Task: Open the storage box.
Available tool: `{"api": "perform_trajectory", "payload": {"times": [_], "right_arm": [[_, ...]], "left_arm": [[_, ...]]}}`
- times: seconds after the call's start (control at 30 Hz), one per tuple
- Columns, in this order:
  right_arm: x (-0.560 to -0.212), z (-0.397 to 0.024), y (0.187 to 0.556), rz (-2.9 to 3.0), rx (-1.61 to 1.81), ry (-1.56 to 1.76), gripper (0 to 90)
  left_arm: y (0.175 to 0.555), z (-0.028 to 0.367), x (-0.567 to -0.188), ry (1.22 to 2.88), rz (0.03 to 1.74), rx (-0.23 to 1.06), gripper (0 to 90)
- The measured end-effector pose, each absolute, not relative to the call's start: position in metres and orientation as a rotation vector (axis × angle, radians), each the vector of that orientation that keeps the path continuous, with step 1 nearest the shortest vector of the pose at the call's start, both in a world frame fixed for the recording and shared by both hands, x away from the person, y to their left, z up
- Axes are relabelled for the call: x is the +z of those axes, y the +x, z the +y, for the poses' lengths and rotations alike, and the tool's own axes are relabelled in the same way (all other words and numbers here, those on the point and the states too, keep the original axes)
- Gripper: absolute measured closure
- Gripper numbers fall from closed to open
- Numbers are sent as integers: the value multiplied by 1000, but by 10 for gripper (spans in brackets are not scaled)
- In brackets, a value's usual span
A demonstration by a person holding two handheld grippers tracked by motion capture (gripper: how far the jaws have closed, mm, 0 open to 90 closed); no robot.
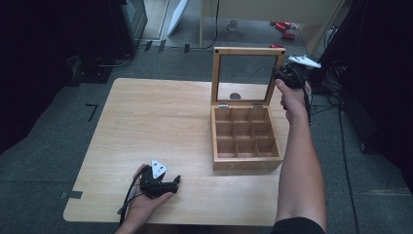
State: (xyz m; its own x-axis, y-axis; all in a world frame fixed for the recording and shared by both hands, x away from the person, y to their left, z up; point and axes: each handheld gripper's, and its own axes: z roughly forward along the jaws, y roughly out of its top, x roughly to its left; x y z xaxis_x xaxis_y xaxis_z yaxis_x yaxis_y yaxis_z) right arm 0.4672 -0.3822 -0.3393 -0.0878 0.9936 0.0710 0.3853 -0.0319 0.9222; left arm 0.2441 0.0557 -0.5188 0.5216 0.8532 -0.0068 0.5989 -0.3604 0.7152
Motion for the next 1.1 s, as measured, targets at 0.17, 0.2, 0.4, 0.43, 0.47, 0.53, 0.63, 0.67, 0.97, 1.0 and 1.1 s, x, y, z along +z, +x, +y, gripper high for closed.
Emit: {"api": "perform_trajectory", "payload": {"times": [0.17,0.2,0.4,0.43,0.47,0.53,0.63,0.67,0.97,1.0,1.1], "right_arm": [[-340,-382,470,1544,1108,1493,680],[-340,-381,471,1543,1109,1497,680],[-341,-380,475,1534,1100,1504,680],[-341,-379,476,1530,1092,1510,680],[-341,-378,477,1527,1088,1514,681],[-341,-378,478,1526,1083,1515,681],[-341,-377,480,1521,1068,1526,681],[-341,-377,481,1517,1062,1531,681],[-343,-381,482,1493,1043,1565,679],[-343,-382,482,1491,1052,1568,677],[-343,-384,480,1488,1086,1575,604]], "left_arm": [[244,56,-519,2091,1176,488,182],[244,56,-519,2092,1176,489,182],[244,55,-519,2089,1177,490,182],[244,55,-519,2091,1176,491,183],[244,55,-519,2091,1176,491,183],[244,55,-519,2090,1176,491,183],[244,56,-519,2091,1176,489,184],[244,56,-519,2091,1176,489,184],[244,56,-519,2094,1175,491,184],[244,56,-519,2094,1175,492,184],[244,55,-519,2094,1175,492,184]]}}
